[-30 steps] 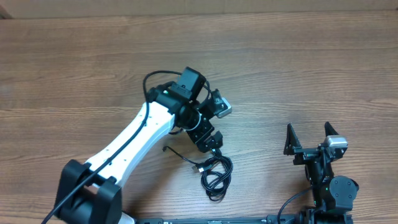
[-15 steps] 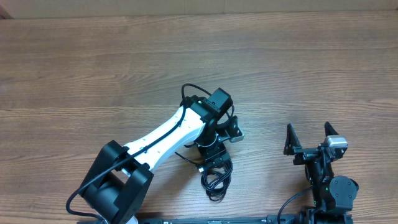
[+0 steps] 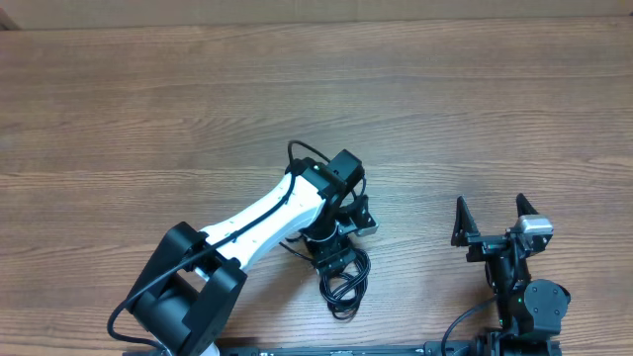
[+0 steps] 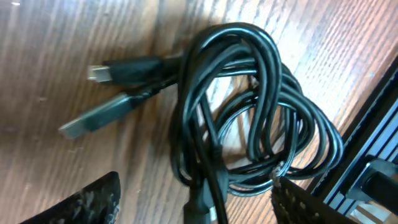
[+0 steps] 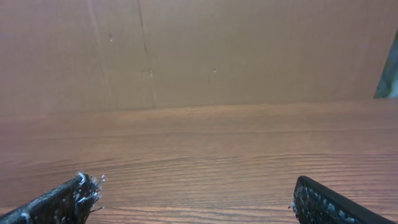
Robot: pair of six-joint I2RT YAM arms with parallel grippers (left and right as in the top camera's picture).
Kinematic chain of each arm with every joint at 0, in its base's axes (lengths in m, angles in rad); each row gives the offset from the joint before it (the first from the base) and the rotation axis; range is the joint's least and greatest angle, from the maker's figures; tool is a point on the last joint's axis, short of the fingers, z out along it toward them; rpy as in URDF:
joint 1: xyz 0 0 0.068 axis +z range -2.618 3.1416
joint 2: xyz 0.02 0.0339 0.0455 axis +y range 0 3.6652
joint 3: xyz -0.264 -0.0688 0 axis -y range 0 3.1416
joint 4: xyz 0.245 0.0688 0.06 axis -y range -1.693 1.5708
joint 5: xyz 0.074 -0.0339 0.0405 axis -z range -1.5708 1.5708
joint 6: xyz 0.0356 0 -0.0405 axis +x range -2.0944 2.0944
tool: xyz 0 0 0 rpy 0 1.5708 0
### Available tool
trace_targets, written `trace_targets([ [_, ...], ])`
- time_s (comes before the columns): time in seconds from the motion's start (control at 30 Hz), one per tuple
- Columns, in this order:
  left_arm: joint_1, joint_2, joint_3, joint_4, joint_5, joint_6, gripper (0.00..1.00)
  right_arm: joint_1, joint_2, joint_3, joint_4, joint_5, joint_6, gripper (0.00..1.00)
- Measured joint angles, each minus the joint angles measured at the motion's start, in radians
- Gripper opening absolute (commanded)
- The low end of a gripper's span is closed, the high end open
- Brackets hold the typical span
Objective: Untangle cables
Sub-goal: 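Move the left gripper over the black cable bundle and lower onto it, then grasp the cable bundle with the left gripper and lift it up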
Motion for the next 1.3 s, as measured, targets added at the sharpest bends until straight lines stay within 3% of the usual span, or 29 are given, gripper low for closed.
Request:
trace_targets([
  [0.37,-0.004,0.001,-0.031,0.122,0.124,0.000,0.72,0.000,0.000,0.000,0.000,0.000,0.000,1.00],
  [0.63,-0.008,0.001,-0.031,0.156,0.136,0.000,0.64,0.000,0.000,0.000,0.000,0.000,0.000,1.00],
  [0.83,-0.008,0.002,-0.032,0.158,0.138,0.000,0.63,0.000,0.000,0.000,0.000,0.000,0.000,1.00],
  [0.93,-0.008,0.017,-0.032,0.163,0.138,0.004,0.48,0.000,0.000,0.000,0.000,0.000,0.000,1.00],
  [1.07,-0.008,0.049,-0.032,0.174,0.138,0.016,0.42,0.000,0.000,0.000,0.000,0.000,0.000,1.00],
  [1.1,-0.008,0.055,-0.032,0.178,0.138,0.016,0.37,0.000,0.000,0.000,0.000,0.000,0.000,1.00],
  [1.13,-0.008,0.057,-0.032,0.185,0.138,0.017,0.21,0.000,0.000,0.000,0.000,0.000,0.000,1.00],
  [1.23,-0.008,0.061,-0.032,0.216,0.137,0.018,0.04,0.000,0.000,0.000,0.000,0.000,0.000,1.00],
  [1.3,-0.008,0.061,-0.032,0.239,0.135,0.024,0.04,0.000,0.000,0.000,0.000,0.001,0.000,1.00],
])
